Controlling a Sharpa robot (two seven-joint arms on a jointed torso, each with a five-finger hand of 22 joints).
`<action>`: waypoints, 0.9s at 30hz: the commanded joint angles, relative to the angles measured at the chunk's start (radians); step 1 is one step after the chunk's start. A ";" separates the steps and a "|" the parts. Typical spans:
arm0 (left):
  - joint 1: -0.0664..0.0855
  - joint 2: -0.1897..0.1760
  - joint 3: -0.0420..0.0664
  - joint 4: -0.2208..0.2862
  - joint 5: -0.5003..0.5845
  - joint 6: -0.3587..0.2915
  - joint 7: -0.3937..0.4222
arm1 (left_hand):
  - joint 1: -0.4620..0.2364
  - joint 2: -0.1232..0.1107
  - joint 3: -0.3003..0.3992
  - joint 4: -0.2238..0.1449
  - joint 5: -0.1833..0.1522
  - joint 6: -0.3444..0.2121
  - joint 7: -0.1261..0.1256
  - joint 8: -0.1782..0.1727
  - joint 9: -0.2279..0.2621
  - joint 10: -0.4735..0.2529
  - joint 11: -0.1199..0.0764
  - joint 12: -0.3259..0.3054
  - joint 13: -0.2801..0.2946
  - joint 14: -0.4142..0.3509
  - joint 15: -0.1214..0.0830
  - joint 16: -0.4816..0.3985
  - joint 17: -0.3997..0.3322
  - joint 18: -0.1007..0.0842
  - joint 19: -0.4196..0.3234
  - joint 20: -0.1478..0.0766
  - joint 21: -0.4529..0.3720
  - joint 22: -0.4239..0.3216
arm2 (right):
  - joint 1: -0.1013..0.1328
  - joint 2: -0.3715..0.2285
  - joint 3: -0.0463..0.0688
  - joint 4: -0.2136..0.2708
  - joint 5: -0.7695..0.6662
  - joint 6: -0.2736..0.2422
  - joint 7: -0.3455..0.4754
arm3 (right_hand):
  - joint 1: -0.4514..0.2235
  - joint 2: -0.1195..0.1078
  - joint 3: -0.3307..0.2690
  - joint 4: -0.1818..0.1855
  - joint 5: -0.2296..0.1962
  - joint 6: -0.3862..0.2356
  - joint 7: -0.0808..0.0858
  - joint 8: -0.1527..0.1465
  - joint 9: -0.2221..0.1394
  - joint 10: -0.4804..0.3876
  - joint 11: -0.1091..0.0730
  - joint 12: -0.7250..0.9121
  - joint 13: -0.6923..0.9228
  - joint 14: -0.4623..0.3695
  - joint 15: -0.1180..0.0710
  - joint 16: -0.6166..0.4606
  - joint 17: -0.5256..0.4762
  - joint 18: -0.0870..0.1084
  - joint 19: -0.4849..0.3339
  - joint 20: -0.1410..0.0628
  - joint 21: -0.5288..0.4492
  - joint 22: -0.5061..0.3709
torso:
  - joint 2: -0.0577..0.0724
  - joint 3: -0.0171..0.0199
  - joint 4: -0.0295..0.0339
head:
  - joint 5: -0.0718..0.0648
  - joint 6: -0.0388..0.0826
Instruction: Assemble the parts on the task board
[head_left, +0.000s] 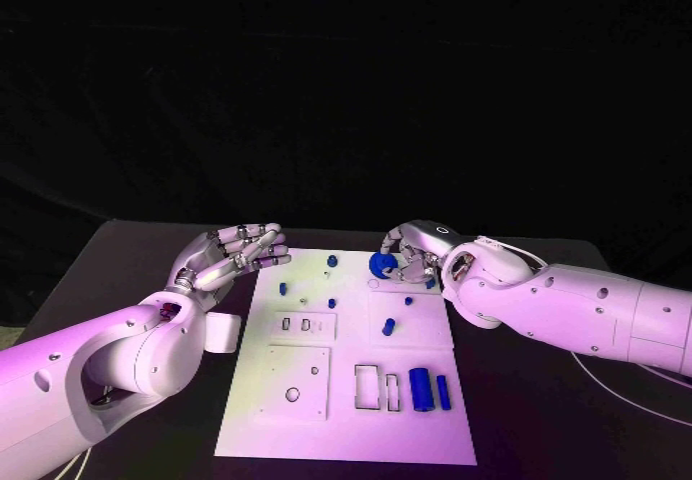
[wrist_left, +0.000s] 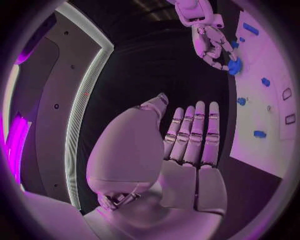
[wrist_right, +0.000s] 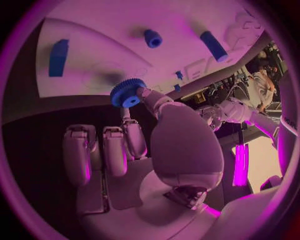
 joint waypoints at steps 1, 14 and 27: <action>0.001 0.003 0.001 0.001 0.001 0.015 0.003 | -0.006 -0.003 0.007 -0.001 0.001 0.005 0.037 -0.004 -0.002 0.007 0.003 -0.002 -0.001 -0.004 0.006 -0.004 0.001 0.013 0.005 0.005 -0.003 -0.001 | 0.005 0.004 0.002 0.023 -0.075 -0.095 -0.031 | -0.018 -0.001 0.008 0.005 0.005 0.024 -0.019 0.004 0.018 0.008 0.002 0.006 0.029 0.071 -0.004 0.005 0.085 -0.015 0.031 -0.009 0.006 0.163 | 0.000 -0.0011 0.0000 | 0.003 0.004; 0.001 0.007 0.001 -0.001 0.001 0.015 0.003 | -0.006 -0.003 0.007 -0.001 0.001 0.005 0.037 -0.004 -0.002 0.007 0.003 -0.002 -0.001 -0.004 0.006 -0.004 0.001 0.013 0.005 0.005 -0.003 -0.001 | 0.009 0.107 0.002 0.032 -0.112 -0.094 -0.060 | -0.018 -0.001 0.011 0.005 0.007 0.024 -0.019 0.004 0.018 0.008 0.002 0.007 0.029 0.071 -0.004 0.005 0.085 -0.015 0.031 -0.009 0.006 0.163 | 0.000 -0.0031 0.0039 | 0.010 0.002; 0.001 0.013 0.001 -0.001 0.001 0.016 0.002 | -0.006 -0.003 0.007 -0.001 0.001 0.005 0.037 -0.004 -0.002 0.007 0.003 -0.002 -0.001 -0.004 0.006 -0.004 0.001 0.013 0.005 0.005 -0.003 -0.001 | -0.015 0.210 -0.002 -0.039 -0.123 -0.067 -0.059 | -0.018 -0.003 0.013 0.004 0.007 0.023 -0.019 0.002 0.018 0.008 0.002 0.008 0.031 0.071 -0.004 0.005 0.085 -0.015 0.031 -0.009 0.005 0.162 | 0.001 -0.0013 0.0030 | 0.015 -0.003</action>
